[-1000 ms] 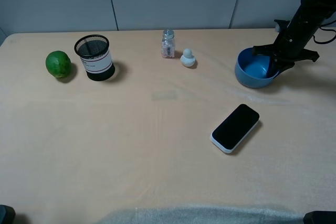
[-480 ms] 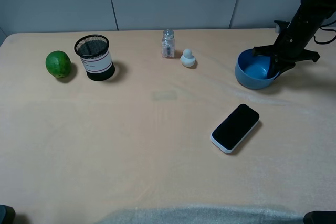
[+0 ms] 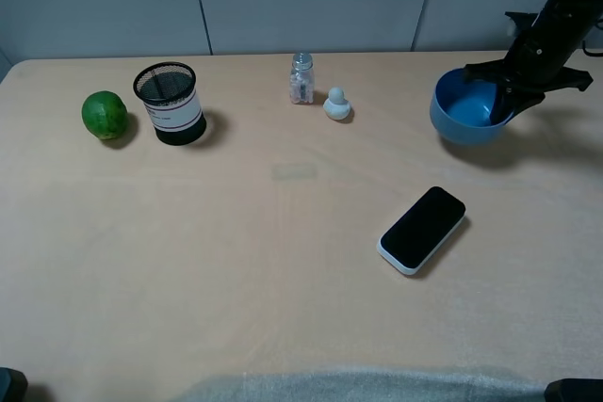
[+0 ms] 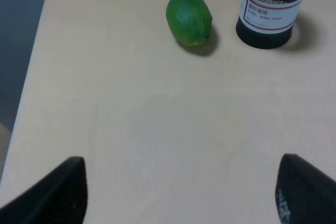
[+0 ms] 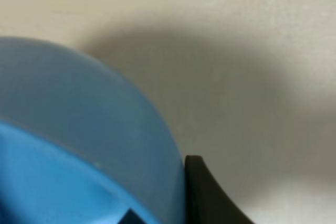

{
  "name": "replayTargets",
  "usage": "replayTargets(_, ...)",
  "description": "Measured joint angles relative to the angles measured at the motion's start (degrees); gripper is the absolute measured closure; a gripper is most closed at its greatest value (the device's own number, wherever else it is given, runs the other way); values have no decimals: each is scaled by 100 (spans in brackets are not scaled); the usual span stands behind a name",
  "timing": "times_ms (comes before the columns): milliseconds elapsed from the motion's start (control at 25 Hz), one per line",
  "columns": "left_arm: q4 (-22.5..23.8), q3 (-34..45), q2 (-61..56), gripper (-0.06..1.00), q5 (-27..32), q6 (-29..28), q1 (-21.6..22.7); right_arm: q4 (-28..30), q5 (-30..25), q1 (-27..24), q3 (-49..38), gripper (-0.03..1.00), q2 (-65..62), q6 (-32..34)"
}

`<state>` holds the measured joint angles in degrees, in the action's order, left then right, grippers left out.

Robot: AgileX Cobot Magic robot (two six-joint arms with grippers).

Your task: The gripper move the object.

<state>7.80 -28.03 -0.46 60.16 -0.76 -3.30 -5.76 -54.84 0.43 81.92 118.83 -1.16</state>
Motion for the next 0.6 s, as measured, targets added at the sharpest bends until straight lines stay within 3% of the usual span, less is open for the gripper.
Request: replayTargets(600, 0, 0, 0, 15, 0, 0, 0, -58, -630, 0, 0, 98, -1488, 0)
